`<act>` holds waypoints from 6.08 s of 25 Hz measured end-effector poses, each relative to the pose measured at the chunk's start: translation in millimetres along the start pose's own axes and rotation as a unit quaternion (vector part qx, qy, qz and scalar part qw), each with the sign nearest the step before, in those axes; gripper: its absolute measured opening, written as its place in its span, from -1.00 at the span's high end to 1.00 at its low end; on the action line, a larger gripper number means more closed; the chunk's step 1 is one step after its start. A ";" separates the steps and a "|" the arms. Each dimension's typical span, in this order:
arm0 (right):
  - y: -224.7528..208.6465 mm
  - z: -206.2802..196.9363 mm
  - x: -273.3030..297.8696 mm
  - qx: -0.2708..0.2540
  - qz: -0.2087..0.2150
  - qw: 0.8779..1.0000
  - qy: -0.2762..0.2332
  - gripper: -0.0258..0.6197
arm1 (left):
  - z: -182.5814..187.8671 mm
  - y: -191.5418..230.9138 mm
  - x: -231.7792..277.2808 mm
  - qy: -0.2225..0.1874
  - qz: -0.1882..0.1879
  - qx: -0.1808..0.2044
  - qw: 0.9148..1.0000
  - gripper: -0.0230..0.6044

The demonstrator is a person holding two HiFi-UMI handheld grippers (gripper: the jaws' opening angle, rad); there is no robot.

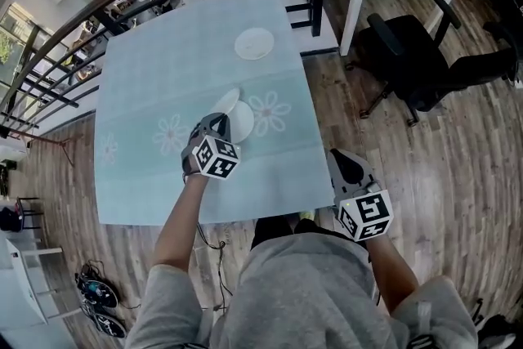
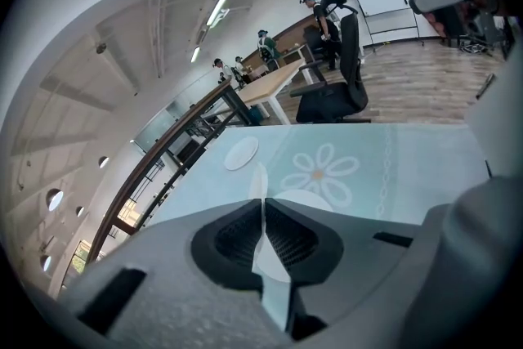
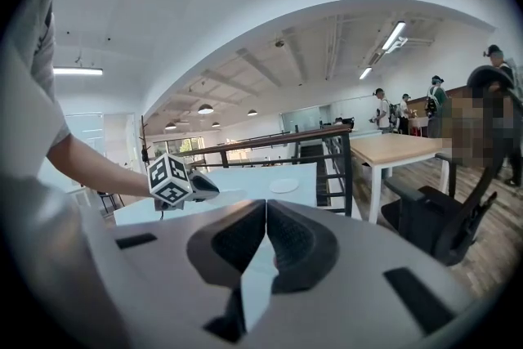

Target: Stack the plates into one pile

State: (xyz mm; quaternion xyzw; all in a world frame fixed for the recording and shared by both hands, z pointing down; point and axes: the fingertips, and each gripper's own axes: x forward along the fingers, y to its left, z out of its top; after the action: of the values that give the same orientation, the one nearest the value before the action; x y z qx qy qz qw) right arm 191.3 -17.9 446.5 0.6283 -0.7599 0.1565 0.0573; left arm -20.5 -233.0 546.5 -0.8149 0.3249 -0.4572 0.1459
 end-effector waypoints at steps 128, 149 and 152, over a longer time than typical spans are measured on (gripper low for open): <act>8.8 51.0 356.0 -0.358 0.041 0.926 0.113 0.59 | -155.3 148.0 24.3 -0.112 0.117 -0.374 0.913 0.86; -34.7 -45.7 471.1 -0.469 0.063 0.853 0.219 0.58 | -178.0 136.9 78.2 -0.090 0.097 -0.376 0.917 0.86; -33.3 -52.2 480.7 -0.489 0.075 0.839 0.228 0.58 | -180.5 138.5 78.0 -0.088 0.098 -0.375 0.917 0.86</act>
State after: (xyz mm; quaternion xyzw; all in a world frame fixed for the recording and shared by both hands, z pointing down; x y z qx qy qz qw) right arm 119.9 -457.6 637.8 0.4066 -0.7478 -0.0930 0.5165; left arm -198.0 -377.4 620.4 -0.8107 0.5371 -0.2114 -0.0983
